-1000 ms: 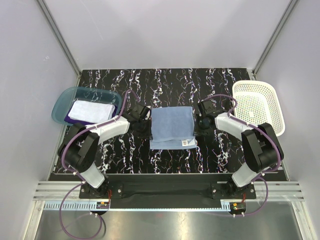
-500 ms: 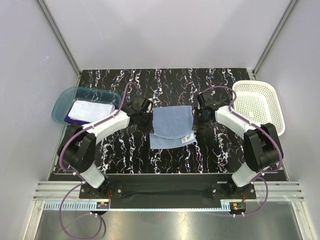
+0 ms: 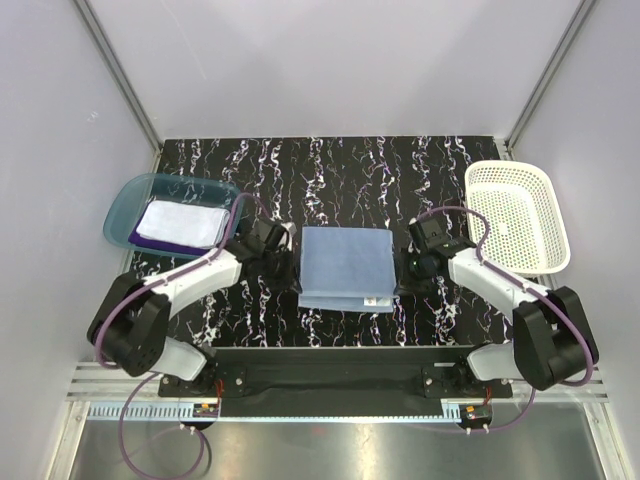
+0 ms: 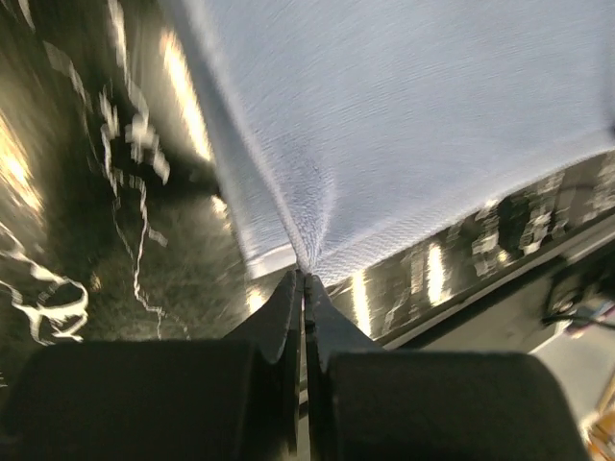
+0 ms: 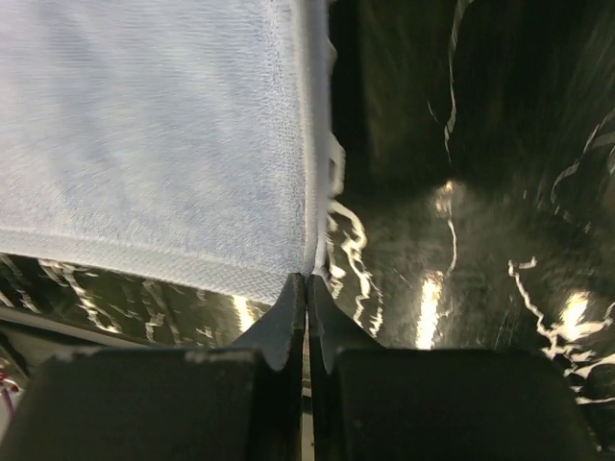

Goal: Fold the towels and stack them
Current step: Fold the towel

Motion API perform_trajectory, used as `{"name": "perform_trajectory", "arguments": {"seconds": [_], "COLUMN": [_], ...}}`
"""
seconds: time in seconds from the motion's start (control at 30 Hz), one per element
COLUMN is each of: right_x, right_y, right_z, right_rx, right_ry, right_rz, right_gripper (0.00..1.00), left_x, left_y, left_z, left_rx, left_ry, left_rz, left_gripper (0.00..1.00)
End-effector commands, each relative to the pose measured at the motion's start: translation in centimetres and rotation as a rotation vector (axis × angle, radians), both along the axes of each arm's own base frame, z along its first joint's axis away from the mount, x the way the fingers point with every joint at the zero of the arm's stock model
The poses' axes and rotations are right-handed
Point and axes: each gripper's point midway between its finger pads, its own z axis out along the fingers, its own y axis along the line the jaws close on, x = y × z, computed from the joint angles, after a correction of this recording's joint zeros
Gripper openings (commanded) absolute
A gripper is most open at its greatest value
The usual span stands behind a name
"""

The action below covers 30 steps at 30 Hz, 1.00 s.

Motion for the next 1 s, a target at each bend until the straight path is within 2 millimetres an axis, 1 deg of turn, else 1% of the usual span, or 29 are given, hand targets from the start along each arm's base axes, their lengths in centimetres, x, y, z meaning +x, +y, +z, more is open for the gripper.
{"name": "perform_trajectory", "arguments": {"seconds": [0.0, 0.1, 0.2, 0.23, 0.3, 0.33, 0.37, 0.4, 0.43, 0.47, 0.5, 0.53, 0.57, 0.6, 0.63, 0.67, 0.7, 0.73, 0.77, 0.8, 0.9, 0.93, 0.97], "right_x": [0.5, 0.4, 0.6, 0.6, 0.7, 1.0, 1.0, 1.7, 1.2, 0.9, 0.4, -0.1, -0.8, -2.2, -2.3, -2.9, -4.0, -4.0, -4.4, -5.1, -5.2, -5.3, -5.0], "right_y": [0.5, 0.6, 0.9, 1.0, 1.3, 1.6, 1.8, 2.2, 1.9, 2.0, 1.9, 2.0, 2.2, 1.7, 1.9, 1.8, 1.4, 1.5, 1.6, 1.5, 1.9, 1.7, 1.1], "right_z": [-0.8, -0.9, -0.4, -0.2, 0.3, 1.0, 1.6, 2.9, 3.5, 4.0, 4.0, 4.5, 4.3, 2.7, 2.7, 2.2, 0.6, 0.2, -0.2, -1.1, -1.3, -1.4, -1.6], "right_rx": [0.021, 0.028, 0.042, 0.047, 0.062, 0.073, 0.086, 0.097, 0.088, 0.099, 0.106, 0.128, 0.152, 0.145, 0.167, 0.178, 0.170, 0.179, 0.191, 0.193, 0.227, 0.218, 0.185], "right_ry": [-0.022, -0.018, -0.026, -0.028, -0.031, -0.036, -0.034, -0.054, -0.038, -0.033, -0.023, -0.038, -0.024, 0.016, -0.013, -0.001, 0.030, 0.024, 0.041, 0.065, 0.057, 0.060, 0.055], "right_rz": [-0.029, -0.020, -0.012, -0.012, -0.010, -0.006, 0.004, 0.006, 0.001, -0.004, -0.009, -0.010, -0.015, -0.026, -0.026, -0.037, -0.040, -0.045, -0.051, -0.052, -0.056, -0.066, -0.099], "right_gripper": [0.00, 0.00, 0.00, 0.00, 0.00, 0.00, 0.00, 0.00, 0.00, 0.00, 0.00, 0.00, 0.00, 0.00, 0.00, 0.00, 0.00, 0.00, 0.00, 0.00, 0.00, 0.00, 0.00], "left_x": [-0.4, -0.3, -0.2, -0.3, 0.2, -0.1, 0.4, 1.3, 0.9, 1.1, 0.7, 0.1, -0.4, -0.9, -1.7, -2.3, -2.7, -3.4, -3.8, -4.0, -4.7, -4.7, -4.9], "left_y": [-1.4, -1.1, -0.7, -0.6, -0.6, -0.3, -0.1, -0.6, -0.5, -0.4, -0.6, -0.5, -0.3, 0.0, 0.6, 1.0, 1.1, 1.3, 1.2, 1.3, 1.3, 1.4, 1.4], "left_z": [-0.7, -0.8, -0.9, -1.0, -0.7, -0.6, 0.0, 2.0, 2.9, 4.4, 5.0, 4.8, 4.4, 3.9, 2.0, 1.0, 0.4, -1.2, -1.7, -2.1, -3.5, -3.7, -4.0], "left_rx": [-0.075, -0.057, -0.035, -0.028, -0.017, 0.005, 0.028, 0.013, 0.024, 0.018, 0.012, 0.016, 0.014, 0.016, 0.031, 0.033, 0.027, 0.027, 0.016, 0.012, 0.007, 0.008, 0.008], "left_ry": [0.016, 0.007, 0.005, 0.011, -0.002, 0.014, -0.002, -0.036, -0.030, -0.073, -0.083, -0.069, -0.057, -0.050, -0.028, -0.009, 0.001, 0.021, 0.037, 0.045, 0.067, 0.066, 0.074], "left_rz": [-0.023, -0.019, -0.018, -0.016, -0.016, -0.017, -0.018, -0.021, -0.032, -0.026, -0.038, -0.045, -0.050, -0.048, -0.042, -0.032, -0.031, -0.033, -0.035, -0.033, -0.037, -0.038, -0.041], "left_gripper": [0.00, 0.00, 0.00, 0.00, 0.00, 0.00, 0.00, 0.00, 0.00, 0.00, 0.00, 0.00, 0.00, 0.00, 0.00, 0.00, 0.00, 0.00, 0.00, 0.00, 0.00, 0.00, 0.00]}}
